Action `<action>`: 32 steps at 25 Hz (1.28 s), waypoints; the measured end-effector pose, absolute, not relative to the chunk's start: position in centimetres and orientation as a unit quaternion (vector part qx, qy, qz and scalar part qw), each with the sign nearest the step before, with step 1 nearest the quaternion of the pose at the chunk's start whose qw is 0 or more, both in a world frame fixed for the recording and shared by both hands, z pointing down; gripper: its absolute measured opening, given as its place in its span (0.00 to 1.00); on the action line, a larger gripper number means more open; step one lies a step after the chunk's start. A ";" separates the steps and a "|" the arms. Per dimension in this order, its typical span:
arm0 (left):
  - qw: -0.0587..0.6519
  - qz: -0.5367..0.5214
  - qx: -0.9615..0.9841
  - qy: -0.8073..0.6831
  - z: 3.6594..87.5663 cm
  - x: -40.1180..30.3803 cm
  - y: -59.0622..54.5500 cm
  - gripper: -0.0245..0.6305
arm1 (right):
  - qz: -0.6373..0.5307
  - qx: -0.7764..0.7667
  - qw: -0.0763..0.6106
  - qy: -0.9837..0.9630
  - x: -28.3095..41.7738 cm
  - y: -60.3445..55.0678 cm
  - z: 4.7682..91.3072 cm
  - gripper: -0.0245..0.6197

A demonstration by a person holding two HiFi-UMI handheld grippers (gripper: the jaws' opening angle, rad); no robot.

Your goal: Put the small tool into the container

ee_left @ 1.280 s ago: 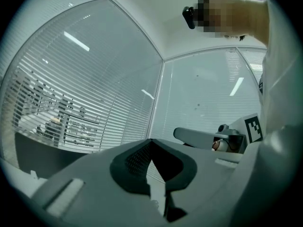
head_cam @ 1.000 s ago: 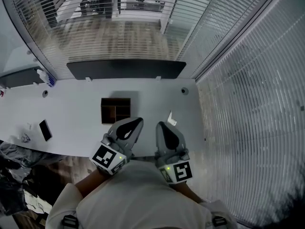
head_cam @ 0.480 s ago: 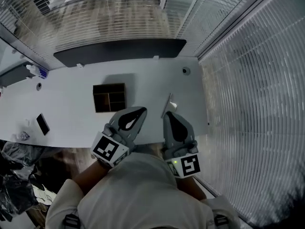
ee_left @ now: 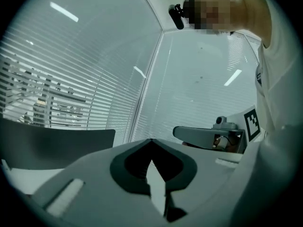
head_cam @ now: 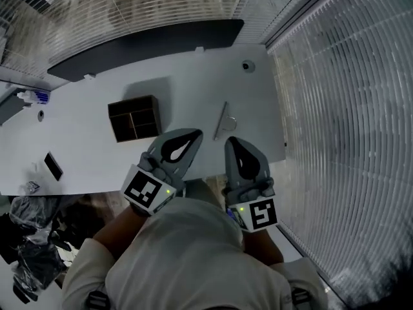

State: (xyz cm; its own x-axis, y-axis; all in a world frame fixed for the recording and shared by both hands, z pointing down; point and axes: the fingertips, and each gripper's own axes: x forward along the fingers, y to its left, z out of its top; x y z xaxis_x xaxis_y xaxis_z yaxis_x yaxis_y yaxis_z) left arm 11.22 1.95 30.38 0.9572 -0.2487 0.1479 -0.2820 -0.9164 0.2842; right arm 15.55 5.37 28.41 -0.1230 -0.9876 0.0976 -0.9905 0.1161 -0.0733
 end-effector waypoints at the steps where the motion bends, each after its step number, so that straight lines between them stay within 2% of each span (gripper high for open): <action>1: 0.154 0.057 0.977 -0.133 30.8 11.7 1.8 0.04 | 0.066 0.664 0.012 -0.745 16.0 5.1 28.7 0.04; 16: 0.186 0.129 0.970 -0.087 39.0 17.2 1.7 0.04 | 0.144 0.677 0.006 -0.722 20.5 3.9 35.3 0.04; 32: 0.195 0.168 0.963 -0.075 45.2 18.7 2.0 0.04 | 0.175 0.668 0.024 -0.722 21.6 3.8 41.3 0.04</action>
State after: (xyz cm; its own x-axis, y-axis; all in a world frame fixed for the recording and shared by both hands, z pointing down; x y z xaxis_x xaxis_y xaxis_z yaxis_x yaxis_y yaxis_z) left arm 18.72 1.96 45.23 0.9320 -0.0788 0.3537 -0.2101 -0.9128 0.3502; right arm 21.58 3.80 41.29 -0.1054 -0.9572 0.2694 -0.9742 0.0450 -0.2213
